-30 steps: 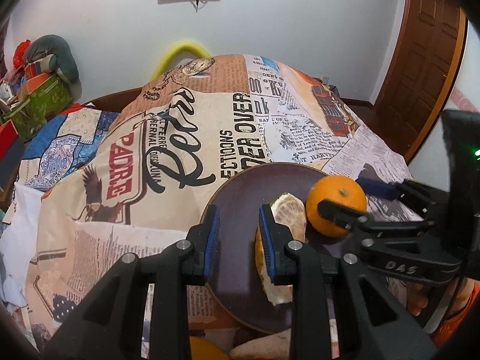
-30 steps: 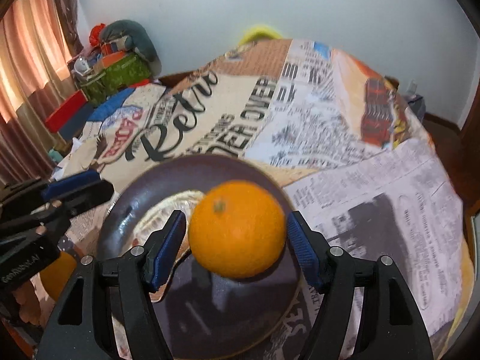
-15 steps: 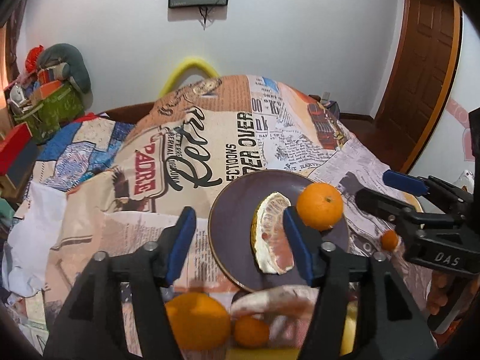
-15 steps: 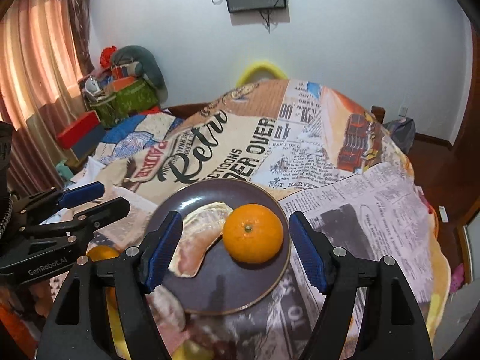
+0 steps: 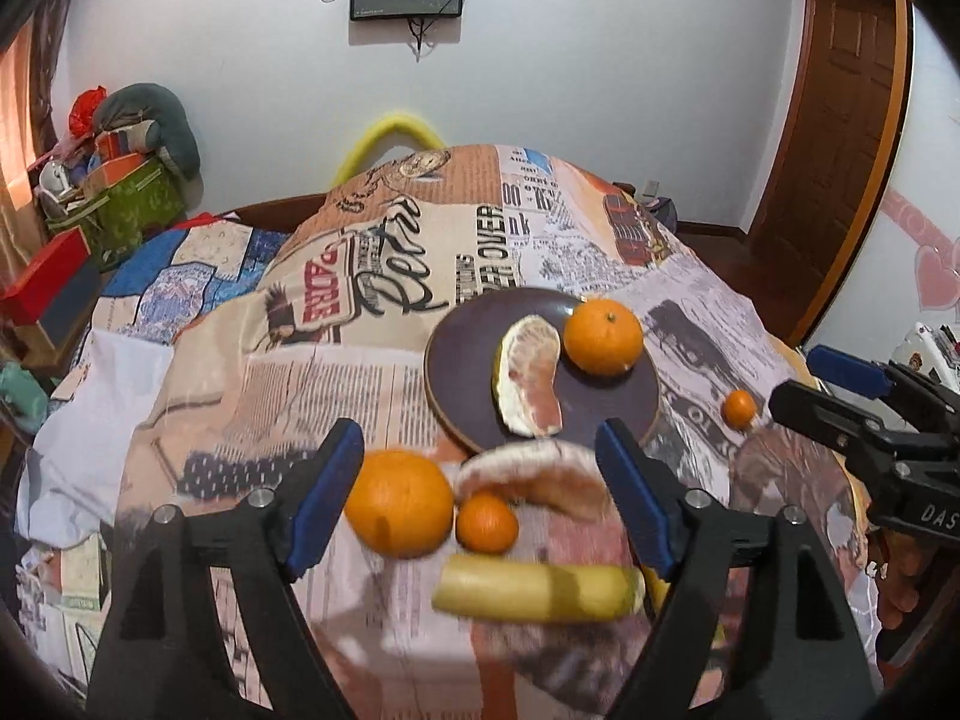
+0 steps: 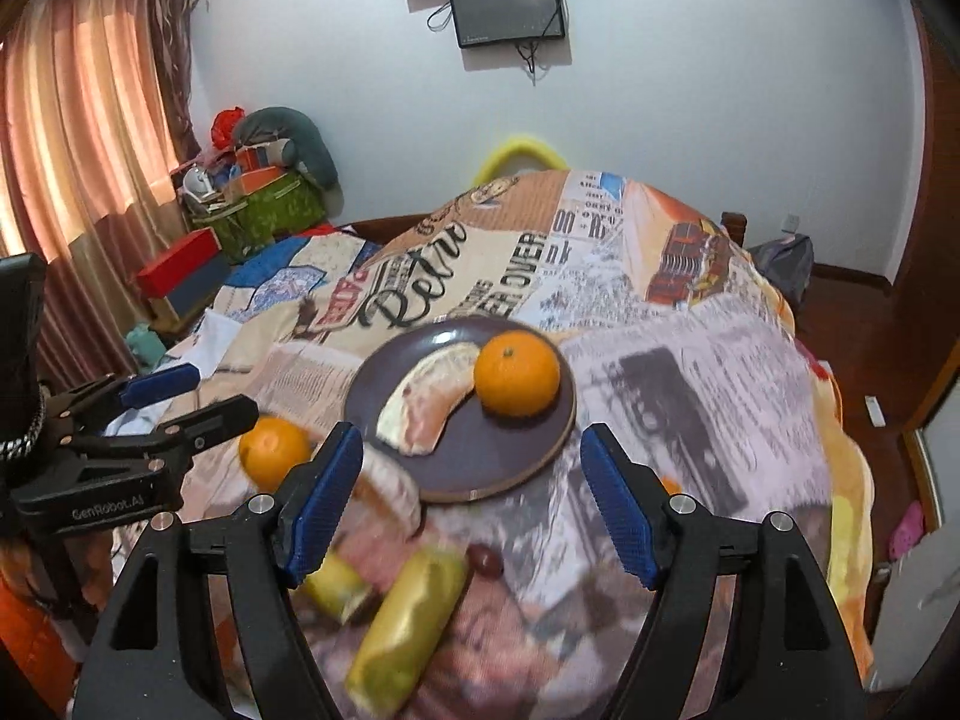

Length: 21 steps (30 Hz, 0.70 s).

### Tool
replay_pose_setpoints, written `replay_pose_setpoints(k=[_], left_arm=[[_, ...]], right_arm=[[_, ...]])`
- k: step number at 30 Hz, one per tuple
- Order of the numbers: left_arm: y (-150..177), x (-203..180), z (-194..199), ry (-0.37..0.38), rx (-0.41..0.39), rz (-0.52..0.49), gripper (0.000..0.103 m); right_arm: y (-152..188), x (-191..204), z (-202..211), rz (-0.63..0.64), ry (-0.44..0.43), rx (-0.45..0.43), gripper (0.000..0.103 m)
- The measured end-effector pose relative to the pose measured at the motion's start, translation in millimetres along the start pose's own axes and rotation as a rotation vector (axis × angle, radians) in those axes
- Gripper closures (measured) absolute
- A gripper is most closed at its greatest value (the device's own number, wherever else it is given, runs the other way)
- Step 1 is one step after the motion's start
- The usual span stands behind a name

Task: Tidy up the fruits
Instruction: 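Open both tools and withdraw them from the plate, then grasp the yellow-green cylindrical piece with the right tool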

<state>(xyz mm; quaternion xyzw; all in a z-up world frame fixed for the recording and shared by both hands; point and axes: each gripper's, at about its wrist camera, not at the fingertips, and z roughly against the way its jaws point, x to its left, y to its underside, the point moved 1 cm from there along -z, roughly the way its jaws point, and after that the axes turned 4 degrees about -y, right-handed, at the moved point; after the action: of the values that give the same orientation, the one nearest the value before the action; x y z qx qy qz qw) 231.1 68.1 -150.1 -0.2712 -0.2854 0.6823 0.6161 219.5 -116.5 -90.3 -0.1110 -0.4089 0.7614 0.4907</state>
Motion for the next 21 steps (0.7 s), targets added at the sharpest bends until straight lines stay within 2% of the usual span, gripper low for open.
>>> replay_pose_setpoints(k=[4, 14, 21], left_arm=[[19, -1, 3, 0.012, 0.038, 0.02, 0.014], [69, -4, -3, 0.006, 0.139, 0.017, 0.014], [79, -2, -9, 0.019, 0.177, 0.052, 0.014]], right_arm=[[23, 4, 2, 0.002, -0.004, 0.042, 0.031], [75, 15, -13, 0.007, -0.03, 0.176, 0.031], [95, 23, -35, -0.017, -0.071, 0.253, 0.033]])
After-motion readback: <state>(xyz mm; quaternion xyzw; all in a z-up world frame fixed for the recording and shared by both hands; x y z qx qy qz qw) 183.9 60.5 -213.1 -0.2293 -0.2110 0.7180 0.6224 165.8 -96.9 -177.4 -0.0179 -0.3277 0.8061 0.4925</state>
